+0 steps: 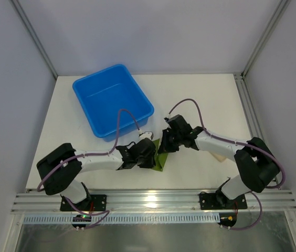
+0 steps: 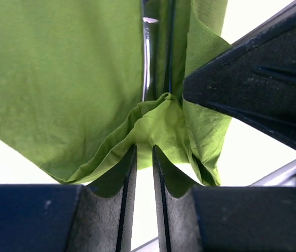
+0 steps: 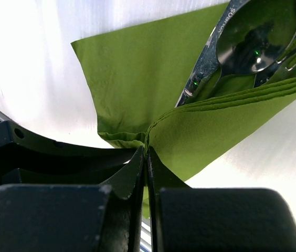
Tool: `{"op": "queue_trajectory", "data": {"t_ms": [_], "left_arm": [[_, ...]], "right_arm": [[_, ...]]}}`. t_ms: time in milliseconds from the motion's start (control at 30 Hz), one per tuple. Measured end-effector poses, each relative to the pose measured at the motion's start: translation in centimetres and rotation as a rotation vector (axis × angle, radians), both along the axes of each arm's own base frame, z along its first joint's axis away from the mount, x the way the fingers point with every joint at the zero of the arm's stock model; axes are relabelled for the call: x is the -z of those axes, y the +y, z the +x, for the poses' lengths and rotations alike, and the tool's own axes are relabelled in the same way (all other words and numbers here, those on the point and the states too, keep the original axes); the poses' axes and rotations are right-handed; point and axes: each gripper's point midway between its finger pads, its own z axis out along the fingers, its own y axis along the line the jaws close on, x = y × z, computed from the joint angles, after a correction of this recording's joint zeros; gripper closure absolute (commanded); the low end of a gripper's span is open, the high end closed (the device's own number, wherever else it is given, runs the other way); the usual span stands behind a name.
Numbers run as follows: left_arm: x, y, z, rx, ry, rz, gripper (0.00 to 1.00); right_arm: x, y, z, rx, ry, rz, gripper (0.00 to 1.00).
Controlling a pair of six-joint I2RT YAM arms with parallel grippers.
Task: Place the utensils on the paper napkin and roll it up
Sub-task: Roll the napkin at the center of the board.
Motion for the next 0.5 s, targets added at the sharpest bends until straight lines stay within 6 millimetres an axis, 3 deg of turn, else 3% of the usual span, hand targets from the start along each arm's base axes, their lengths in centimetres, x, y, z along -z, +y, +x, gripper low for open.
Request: {"op": "queue_trajectory", "data": {"t_ms": [500], "left_arm": [[0.4,1.4,1.2,-0.008,-0.068,0.091,0.82]], "right_arm": [[1.3,1.5,0.7,-0.02,0.027,-0.028,0.94]]}}
